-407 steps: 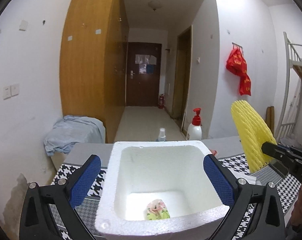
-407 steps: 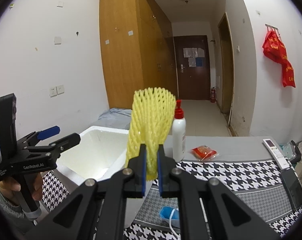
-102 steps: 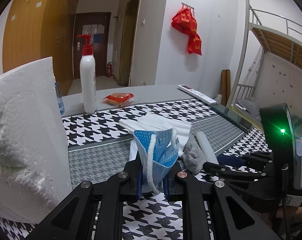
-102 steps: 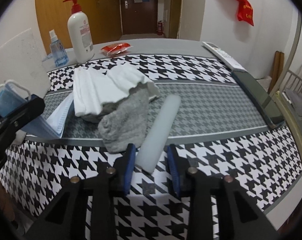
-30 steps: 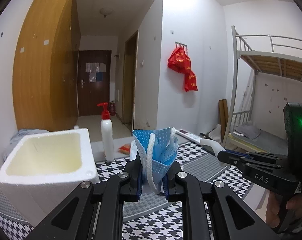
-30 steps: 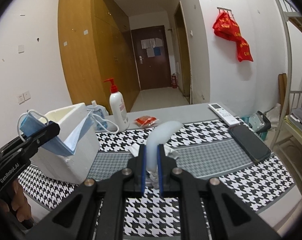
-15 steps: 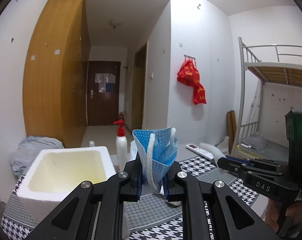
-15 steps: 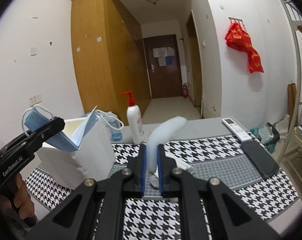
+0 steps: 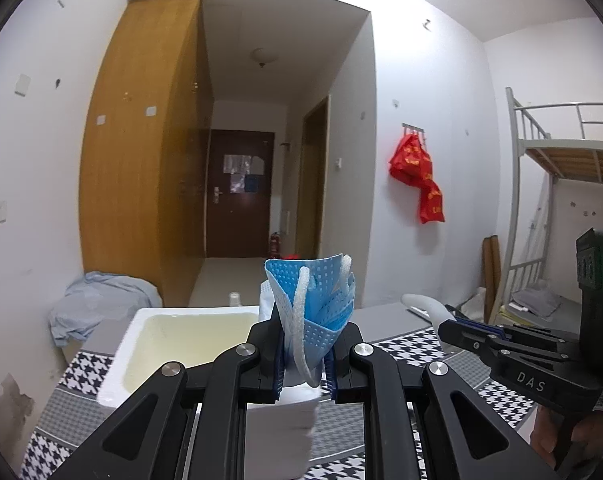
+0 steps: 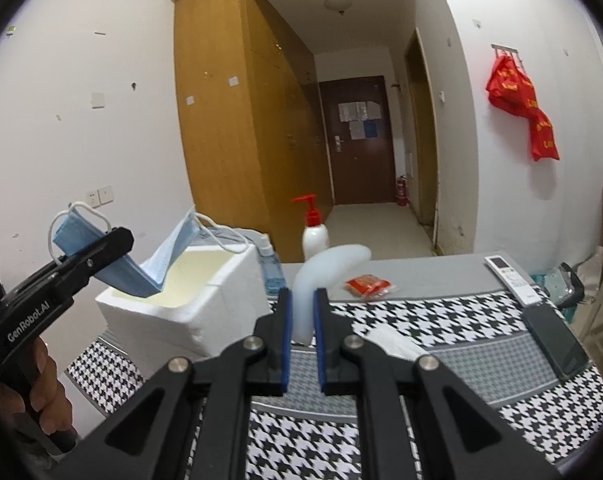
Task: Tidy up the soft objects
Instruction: 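Carry the mask and foam tube with both tools over the foam box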
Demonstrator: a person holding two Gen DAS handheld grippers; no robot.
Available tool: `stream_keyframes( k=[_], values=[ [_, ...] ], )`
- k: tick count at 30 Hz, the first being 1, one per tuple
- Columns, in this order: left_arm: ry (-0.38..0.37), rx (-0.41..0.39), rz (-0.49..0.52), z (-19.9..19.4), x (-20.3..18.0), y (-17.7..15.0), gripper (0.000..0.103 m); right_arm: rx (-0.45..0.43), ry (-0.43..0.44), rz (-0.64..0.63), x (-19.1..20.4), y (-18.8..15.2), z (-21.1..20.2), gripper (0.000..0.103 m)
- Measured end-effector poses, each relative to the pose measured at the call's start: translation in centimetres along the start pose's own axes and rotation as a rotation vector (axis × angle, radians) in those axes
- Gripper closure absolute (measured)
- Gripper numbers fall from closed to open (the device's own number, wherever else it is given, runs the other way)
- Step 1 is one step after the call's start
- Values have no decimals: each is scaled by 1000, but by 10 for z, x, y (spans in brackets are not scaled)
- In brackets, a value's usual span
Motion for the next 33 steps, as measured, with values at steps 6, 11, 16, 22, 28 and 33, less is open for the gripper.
stream_keyframes(
  k=[6,11,16,22,28,33],
  values=[
    [52,8,-14,-1,18,-1,86,7,54,-23,20,3,13,90],
    [84,15,-14,-3,28,-3,86,17,90,-35,34,5,23,90],
    [109,20,-24,-3,37,-1,86,17,117,-45,45,8,30,90],
    [110,57,-32,4,47,-4,86,15,146,-56,56,11,35,90],
    [121,78,-45,16,55,-5,86,19,154,-61,62,12,42,90],
    [121,102,-56,27,60,-7,86,27,153,-65,65,13,46,90]
  ],
)
Point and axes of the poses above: each gripper's, at about its wrist camera, not at the fingertips, and z roughly the way its jaws point, x to its left, y to its top, the point moved 5 cm from there along z, roughly the way its jaws point, and after that the axes turned 1 degree about -x, right-handed, at the moved point
